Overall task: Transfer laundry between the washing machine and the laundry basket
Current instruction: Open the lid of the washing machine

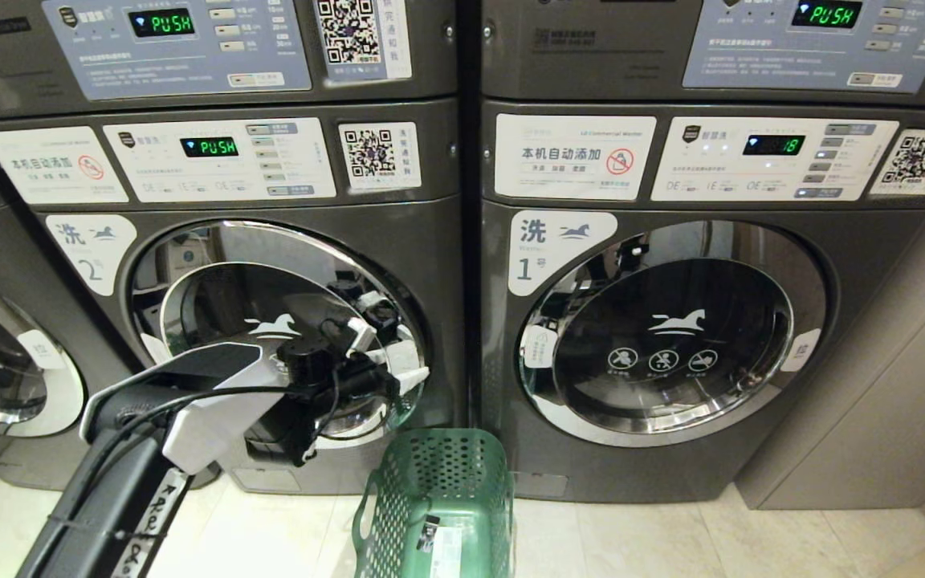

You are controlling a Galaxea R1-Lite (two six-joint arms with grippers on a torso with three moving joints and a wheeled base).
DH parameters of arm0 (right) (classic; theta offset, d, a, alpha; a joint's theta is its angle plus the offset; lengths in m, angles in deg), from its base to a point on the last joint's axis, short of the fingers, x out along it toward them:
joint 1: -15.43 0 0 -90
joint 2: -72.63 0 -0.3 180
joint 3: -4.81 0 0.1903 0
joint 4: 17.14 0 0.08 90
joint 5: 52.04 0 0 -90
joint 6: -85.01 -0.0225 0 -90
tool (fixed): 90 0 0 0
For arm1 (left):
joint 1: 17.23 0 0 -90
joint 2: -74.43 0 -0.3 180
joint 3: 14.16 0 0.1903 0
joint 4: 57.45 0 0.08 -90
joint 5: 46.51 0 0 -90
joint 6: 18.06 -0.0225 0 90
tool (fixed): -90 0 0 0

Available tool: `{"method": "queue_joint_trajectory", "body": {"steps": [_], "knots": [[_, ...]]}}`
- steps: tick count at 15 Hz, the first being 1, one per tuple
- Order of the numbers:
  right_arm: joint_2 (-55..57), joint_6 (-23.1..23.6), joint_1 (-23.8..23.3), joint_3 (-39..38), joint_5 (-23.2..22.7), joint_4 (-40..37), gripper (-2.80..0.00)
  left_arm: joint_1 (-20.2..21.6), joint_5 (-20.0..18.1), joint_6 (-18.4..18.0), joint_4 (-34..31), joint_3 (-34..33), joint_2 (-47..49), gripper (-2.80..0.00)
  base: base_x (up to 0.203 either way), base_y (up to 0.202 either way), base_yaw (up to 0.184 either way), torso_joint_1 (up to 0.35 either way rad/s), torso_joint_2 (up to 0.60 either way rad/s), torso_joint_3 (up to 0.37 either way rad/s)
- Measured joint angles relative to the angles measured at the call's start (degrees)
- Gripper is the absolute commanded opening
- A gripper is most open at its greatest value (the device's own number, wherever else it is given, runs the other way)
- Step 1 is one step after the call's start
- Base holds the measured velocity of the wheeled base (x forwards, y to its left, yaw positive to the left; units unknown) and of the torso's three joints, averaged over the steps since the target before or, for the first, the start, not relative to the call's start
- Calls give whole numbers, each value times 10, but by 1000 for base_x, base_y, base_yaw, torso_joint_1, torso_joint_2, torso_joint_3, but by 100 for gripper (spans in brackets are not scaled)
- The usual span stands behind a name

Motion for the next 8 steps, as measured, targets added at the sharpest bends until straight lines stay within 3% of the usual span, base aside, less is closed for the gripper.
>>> {"method": "queue_joint_trajectory", "body": {"steps": [4, 8], "knots": [[0, 0, 0, 0, 0, 0, -280, 5, 3, 3, 66, -50, -3, 0, 0, 0, 0, 0, 0, 0], [0, 0, 0, 0, 0, 0, -280, 23, 58, 2, 102, -80, -10, 0, 0, 0, 0, 0, 0, 0]]}}
